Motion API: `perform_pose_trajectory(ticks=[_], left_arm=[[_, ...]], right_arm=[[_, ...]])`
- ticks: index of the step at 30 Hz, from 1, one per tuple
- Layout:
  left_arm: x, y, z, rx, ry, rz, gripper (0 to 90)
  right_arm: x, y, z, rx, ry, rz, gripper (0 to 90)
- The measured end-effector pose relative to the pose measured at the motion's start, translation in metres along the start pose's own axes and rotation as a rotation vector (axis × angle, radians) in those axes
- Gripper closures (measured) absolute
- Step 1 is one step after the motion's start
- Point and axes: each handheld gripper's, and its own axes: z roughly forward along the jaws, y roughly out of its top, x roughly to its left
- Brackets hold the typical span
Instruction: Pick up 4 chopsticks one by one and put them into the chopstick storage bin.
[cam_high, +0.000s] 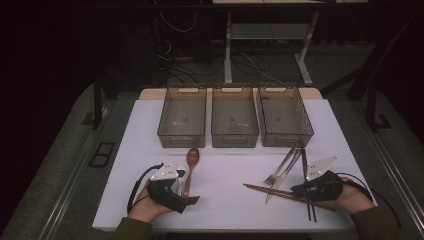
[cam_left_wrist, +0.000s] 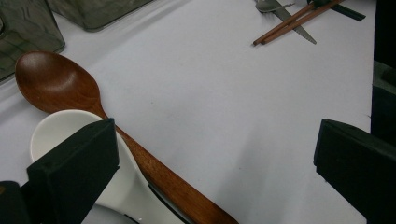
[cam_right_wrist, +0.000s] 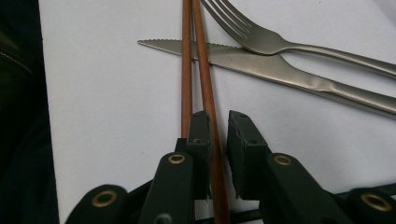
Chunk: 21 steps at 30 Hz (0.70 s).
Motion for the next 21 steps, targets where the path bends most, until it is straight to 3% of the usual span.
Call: perform_pose_trajectory(ticks=[5,21], left_arm=[[0.0000,0.0000,0.0001,0.001,0.000,0.003,0.0],[0.0000,-0.0002,0.0002,0.003,0.001,0.002,0.0]], right_arm=[[0.0012,0.0008,0.0041,0.026,-0.011,-0.022,79.7],[0.0000,0.0005,0.0040,0.023,-0.012,-0.061,84.0]])
